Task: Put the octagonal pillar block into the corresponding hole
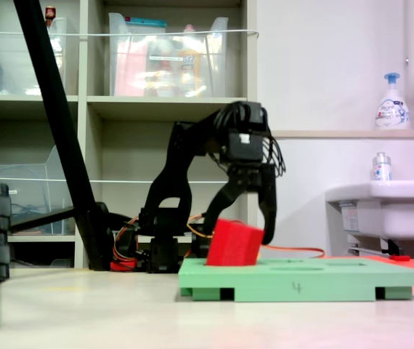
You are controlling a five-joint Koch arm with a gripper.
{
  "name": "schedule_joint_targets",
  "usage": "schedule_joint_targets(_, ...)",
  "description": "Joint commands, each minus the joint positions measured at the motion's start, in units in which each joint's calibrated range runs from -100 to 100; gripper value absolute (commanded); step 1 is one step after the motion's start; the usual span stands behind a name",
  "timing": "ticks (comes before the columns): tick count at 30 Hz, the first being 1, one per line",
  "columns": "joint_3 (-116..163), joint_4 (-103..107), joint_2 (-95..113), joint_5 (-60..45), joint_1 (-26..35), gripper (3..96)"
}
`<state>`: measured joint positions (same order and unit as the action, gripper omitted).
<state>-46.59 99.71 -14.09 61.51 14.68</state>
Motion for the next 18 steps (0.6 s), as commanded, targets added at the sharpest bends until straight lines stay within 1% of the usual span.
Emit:
schedule_joint_targets(1,-2.1,0.3,2.8,-0.5,-0.4,74.0)
schedule_joint_targets(3,-2.1,0.3,2.9,-0.5,-0.4,82.3)
schedule_joint_targets(9,-2.4,0.3,5.0,-0.5,-0.4,82.8)
schedule_joint_targets(10,-2.7,0.3,6.1,-0.5,-0.4,86.5)
schedule_joint_targets(11,-4.4,0.3,7.4,-0.5,-0.2,93.9)
schedule_joint_targets(12,-6.1,0.3,8.8,-0.5,-0.1,95.6)
schedule_joint_targets(18,-13.3,0.3,32.2,-2.6,-1.0,95.2)
